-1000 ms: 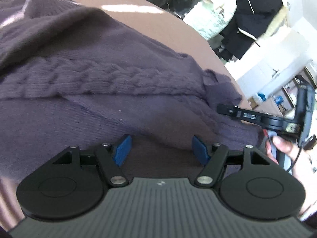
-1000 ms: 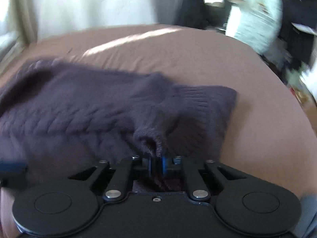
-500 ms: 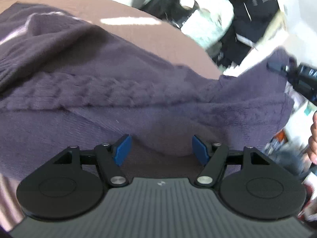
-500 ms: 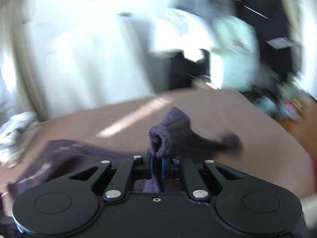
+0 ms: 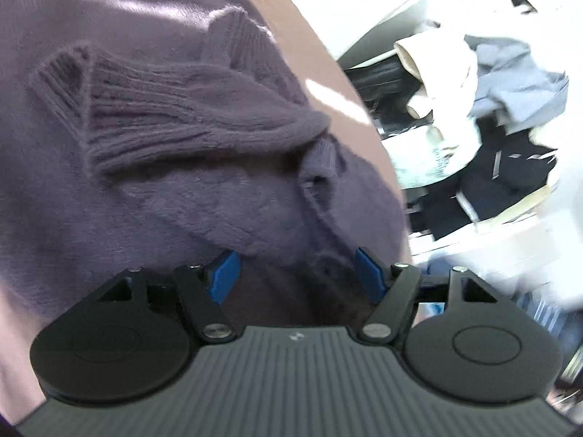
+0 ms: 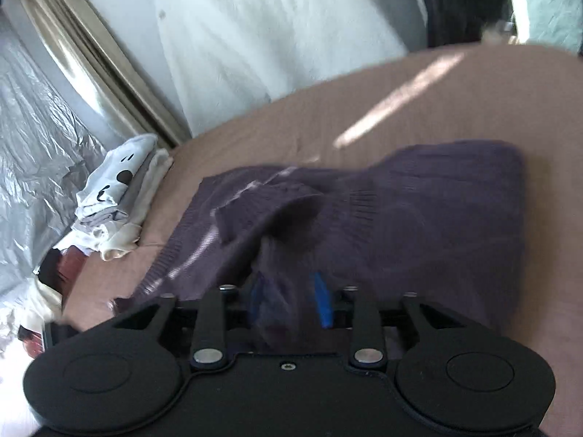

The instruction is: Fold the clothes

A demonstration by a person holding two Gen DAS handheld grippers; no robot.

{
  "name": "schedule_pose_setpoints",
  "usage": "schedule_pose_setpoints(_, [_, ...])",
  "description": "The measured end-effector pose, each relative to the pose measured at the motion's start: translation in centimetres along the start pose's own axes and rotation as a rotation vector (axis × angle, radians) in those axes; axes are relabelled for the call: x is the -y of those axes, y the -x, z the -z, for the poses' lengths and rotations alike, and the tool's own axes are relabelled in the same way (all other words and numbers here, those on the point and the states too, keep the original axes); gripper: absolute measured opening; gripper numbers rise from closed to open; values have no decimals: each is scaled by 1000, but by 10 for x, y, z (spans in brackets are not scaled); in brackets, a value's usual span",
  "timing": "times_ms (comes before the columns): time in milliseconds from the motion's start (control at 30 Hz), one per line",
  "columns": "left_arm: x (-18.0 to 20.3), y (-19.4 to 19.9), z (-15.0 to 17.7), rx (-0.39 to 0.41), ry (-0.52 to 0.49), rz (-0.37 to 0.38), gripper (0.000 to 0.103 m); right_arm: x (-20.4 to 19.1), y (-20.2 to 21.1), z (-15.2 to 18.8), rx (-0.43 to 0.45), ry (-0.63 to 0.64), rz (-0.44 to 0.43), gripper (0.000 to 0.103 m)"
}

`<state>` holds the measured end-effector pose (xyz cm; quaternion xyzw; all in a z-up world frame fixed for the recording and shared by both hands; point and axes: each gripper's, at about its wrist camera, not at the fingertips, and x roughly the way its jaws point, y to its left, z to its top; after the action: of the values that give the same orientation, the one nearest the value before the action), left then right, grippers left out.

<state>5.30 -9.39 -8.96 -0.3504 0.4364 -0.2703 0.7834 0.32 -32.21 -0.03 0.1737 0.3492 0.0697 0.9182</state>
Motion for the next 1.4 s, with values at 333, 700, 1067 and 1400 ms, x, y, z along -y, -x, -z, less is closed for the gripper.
schedule_pose_setpoints(333, [-6,1,1,-22,77,101,68,-11,16,81,-67,345,39,62])
schedule_pose_setpoints(700, [35,-46,14,-124,-163,41,16,-64,-38,125,-27,920,467,56])
schedule_pose_setpoints(1067, [90,9,71,-31,-369,-174,16,-43,25,124,68,810,265,18])
schedule_pose_setpoints(1400, [58,17,44,-22,-188,-201,41,-40,15,125,53,782,244,18])
